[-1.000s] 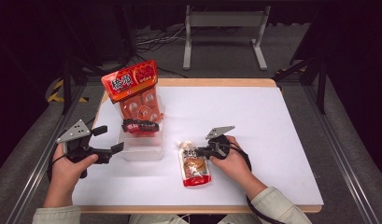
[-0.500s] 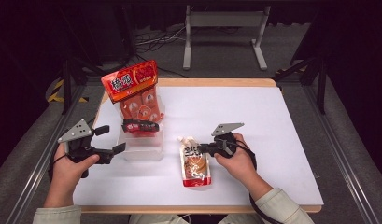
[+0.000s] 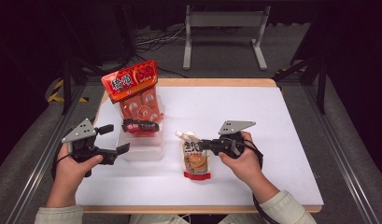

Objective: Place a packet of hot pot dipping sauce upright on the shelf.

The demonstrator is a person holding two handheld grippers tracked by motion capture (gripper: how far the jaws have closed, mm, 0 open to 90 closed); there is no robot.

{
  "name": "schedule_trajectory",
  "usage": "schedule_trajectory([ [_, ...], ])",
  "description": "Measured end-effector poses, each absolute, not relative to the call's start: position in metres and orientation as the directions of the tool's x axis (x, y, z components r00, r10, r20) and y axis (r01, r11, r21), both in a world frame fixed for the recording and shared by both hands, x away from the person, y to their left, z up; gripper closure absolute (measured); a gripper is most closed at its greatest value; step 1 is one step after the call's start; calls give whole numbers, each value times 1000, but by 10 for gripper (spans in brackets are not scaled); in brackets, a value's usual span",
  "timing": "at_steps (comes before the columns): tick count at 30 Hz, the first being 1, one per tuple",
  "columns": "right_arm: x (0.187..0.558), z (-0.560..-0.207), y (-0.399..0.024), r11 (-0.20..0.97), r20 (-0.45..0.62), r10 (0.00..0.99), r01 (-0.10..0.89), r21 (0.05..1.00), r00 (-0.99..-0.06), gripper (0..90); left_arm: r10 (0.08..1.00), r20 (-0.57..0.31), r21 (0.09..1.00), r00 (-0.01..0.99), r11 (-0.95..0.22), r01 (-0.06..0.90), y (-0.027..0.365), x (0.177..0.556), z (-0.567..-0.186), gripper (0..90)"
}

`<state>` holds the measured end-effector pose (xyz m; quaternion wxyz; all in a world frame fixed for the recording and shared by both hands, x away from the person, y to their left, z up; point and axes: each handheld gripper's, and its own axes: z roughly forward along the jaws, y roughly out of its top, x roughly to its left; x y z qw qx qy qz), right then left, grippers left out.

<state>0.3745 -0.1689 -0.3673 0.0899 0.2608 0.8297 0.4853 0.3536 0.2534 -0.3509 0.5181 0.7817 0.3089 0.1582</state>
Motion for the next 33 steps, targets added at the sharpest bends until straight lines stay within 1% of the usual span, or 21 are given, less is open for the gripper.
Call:
schedule_trajectory([
  [3,370,-361,-169,386,91,512,324,864,-854,900,644,-87,909,760,-262,325,252,353,-351,64],
  [7,365,-354,-169,379,69,503,292,878,-861,900,632,-81,911,771,-268,315,250,353,-350,63],
  [19,355,-342,-166,349,55,474,245,905,-879,900,592,-83,916,802,-271,295,236,351,-347,65],
  [23,350,-338,-165,333,42,459,216,918,-887,900,551,-122,923,826,-243,298,227,351,-348,70],
  [33,346,-332,-166,304,46,441,198,932,-896,900,454,-108,931,885,-267,250,194,352,-355,65],
])
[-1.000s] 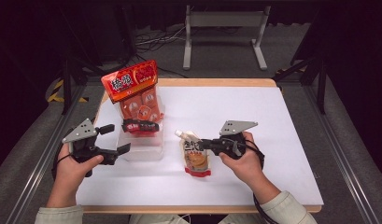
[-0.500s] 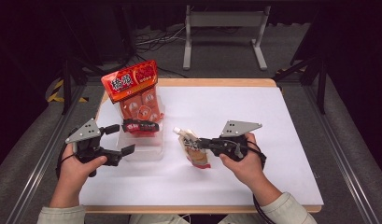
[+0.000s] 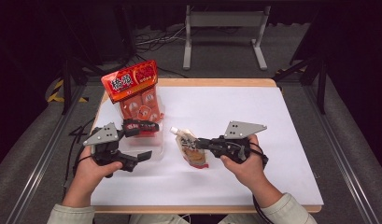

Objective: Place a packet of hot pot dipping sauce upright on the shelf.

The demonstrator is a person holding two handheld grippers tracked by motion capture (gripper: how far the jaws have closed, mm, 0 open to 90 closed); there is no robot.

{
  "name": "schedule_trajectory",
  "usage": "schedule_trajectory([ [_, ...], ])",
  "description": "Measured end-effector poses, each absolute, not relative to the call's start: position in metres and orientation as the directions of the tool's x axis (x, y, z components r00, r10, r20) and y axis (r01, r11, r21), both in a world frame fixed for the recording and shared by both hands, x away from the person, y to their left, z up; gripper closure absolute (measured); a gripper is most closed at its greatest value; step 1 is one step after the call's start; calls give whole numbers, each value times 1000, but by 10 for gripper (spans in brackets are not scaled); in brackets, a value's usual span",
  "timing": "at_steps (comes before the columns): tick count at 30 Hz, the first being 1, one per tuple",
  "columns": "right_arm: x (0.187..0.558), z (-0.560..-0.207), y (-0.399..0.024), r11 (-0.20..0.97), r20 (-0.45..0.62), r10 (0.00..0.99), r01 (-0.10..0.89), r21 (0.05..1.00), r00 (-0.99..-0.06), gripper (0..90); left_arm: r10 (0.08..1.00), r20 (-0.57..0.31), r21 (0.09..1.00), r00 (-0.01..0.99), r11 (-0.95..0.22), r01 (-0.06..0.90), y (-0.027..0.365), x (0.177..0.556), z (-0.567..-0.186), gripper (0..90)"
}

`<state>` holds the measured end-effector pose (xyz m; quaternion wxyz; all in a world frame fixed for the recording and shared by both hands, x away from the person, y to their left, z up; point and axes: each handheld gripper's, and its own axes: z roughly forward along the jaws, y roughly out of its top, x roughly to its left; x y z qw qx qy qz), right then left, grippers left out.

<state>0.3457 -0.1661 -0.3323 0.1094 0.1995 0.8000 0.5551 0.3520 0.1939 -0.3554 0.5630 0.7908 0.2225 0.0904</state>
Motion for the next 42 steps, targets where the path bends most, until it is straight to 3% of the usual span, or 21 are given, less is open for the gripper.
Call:
schedule_trajectory([
  [19,335,-326,-162,253,40,375,144,957,-926,900,296,-179,920,938,-287,266,123,351,-381,80],
  [31,333,-327,-159,246,51,350,144,959,-935,900,221,-197,905,955,-334,264,94,352,-403,149],
  [36,334,-329,-158,241,63,345,153,958,-936,900,189,-187,910,964,-336,242,90,351,-405,259],
  [39,335,-330,-158,234,71,340,158,959,-938,900,204,-171,909,964,-346,234,92,353,-403,429],
  [42,335,-330,-159,229,77,339,161,960,-938,899,196,-199,912,960,-321,254,96,354,-403,505],
])
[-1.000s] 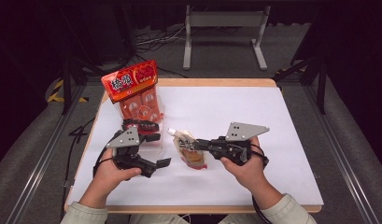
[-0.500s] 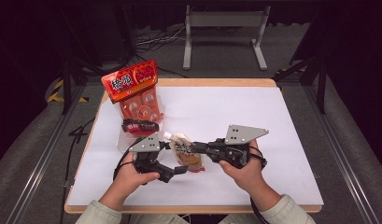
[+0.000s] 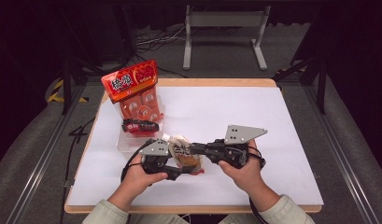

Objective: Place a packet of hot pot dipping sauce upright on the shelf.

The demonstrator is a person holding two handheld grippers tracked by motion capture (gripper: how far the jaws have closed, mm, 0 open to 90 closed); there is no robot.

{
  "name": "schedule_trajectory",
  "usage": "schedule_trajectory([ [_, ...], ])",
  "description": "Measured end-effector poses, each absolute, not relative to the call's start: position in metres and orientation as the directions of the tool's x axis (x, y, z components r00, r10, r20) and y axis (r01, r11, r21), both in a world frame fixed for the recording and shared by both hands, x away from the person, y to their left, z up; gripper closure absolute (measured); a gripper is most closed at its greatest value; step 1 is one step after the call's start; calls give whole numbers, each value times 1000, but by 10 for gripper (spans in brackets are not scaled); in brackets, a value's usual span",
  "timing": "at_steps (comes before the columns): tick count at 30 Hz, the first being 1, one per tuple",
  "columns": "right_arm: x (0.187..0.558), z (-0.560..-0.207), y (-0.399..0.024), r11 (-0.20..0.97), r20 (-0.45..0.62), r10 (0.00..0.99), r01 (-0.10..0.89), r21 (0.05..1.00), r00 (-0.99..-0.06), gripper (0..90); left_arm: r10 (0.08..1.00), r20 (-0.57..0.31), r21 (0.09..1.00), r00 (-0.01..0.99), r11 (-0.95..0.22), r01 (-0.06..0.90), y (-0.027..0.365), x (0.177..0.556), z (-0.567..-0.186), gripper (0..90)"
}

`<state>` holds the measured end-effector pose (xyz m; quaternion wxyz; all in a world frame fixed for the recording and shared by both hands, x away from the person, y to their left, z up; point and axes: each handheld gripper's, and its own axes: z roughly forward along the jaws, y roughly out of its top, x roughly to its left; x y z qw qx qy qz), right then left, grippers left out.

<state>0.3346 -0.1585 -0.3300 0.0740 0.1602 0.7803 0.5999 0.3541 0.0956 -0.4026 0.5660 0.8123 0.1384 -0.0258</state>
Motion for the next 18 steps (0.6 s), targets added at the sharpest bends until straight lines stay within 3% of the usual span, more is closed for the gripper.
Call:
schedule_trajectory([
  [4,335,-330,-159,218,82,339,162,962,-937,897,189,-207,912,960,-318,259,99,354,-401,649],
  [8,335,-329,-160,214,82,341,162,963,-936,895,175,-222,906,959,-326,270,101,354,-399,717],
  [12,335,-329,-160,204,81,333,155,967,-939,884,169,-220,904,961,-335,266,103,354,-395,755],
  [18,336,-327,-164,181,84,342,154,971,-936,795,195,-200,890,960,-373,261,112,355,-387,772],
])
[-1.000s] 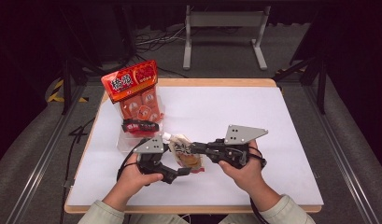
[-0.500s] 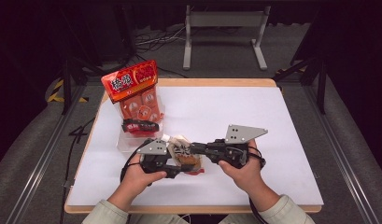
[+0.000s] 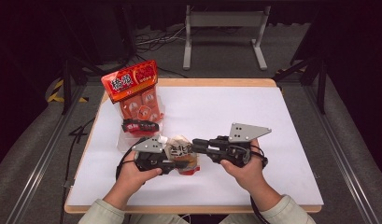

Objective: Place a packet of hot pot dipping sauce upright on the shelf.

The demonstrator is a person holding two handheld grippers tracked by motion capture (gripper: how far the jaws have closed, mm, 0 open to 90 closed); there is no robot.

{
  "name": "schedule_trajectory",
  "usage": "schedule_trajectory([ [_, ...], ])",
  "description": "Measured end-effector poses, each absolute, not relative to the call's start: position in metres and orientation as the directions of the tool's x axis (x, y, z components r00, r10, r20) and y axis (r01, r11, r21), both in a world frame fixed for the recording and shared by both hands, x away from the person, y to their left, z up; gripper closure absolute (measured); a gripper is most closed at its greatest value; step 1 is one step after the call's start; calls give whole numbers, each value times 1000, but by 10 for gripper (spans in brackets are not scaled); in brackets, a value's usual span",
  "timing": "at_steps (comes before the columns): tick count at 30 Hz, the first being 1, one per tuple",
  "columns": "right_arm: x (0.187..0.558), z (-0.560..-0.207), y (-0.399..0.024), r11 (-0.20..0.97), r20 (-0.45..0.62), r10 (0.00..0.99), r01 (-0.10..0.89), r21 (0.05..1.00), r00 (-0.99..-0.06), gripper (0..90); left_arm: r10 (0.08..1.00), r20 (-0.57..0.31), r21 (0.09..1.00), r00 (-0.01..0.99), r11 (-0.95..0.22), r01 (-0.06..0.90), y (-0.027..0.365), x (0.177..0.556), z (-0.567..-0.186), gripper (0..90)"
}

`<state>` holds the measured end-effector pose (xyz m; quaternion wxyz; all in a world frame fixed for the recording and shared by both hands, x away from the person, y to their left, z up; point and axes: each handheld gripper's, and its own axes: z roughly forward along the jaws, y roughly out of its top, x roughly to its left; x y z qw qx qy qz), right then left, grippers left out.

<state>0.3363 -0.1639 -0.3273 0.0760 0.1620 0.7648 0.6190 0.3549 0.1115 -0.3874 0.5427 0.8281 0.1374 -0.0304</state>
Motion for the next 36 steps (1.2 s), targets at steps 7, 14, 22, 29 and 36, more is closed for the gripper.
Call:
schedule_trajectory([
  [7,337,-324,-177,165,86,373,157,974,-924,734,219,-184,887,958,-383,257,126,358,-377,777],
  [14,344,-325,-192,162,112,411,193,968,-905,694,253,-149,878,956,-411,246,141,359,-365,778],
  [22,352,-328,-203,163,117,454,211,964,-883,680,282,-135,887,950,-393,243,163,361,-351,780],
  [29,357,-329,-210,172,107,486,215,961,-867,660,311,-132,892,941,-376,249,181,361,-342,781],
  [36,362,-331,-215,175,111,509,229,958,-854,650,371,-95,890,924,-384,245,197,362,-337,781],
])
